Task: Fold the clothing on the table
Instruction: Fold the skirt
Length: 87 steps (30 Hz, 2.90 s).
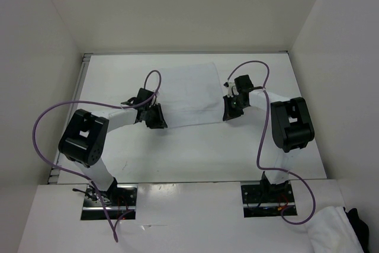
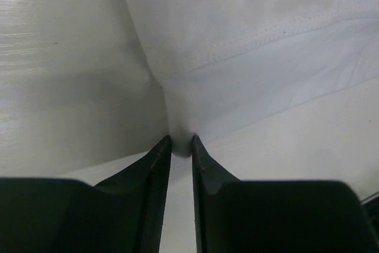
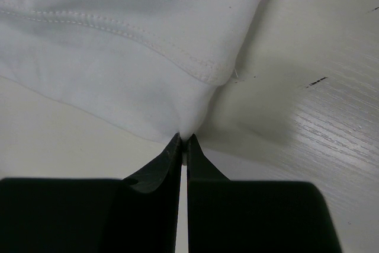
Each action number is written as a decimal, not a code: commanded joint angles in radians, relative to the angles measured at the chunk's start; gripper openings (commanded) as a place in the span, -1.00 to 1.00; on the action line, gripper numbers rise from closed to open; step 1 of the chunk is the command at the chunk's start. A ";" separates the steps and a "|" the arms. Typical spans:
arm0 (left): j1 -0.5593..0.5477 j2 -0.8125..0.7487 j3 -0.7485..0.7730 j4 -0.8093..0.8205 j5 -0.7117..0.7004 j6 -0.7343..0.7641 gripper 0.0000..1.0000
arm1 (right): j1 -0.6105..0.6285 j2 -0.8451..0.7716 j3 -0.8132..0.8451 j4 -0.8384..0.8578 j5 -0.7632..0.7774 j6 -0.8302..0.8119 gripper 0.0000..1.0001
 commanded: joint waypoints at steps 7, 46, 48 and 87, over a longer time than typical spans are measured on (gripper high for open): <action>0.000 -0.008 -0.032 -0.071 -0.056 0.012 -0.99 | -0.001 0.025 0.003 -0.004 0.022 -0.017 -1.00; -0.011 -0.565 0.109 -0.370 0.171 -0.011 -0.99 | -0.001 -0.611 -0.031 -0.284 -0.235 -0.432 -1.00; 0.008 -0.542 0.109 -0.370 0.191 -0.011 -0.99 | -0.001 -0.556 0.013 -0.284 -0.286 -0.386 -1.00; 0.238 -0.099 0.301 -0.290 0.197 -0.027 -0.84 | -0.031 -0.103 0.292 -0.028 -0.249 0.072 -1.00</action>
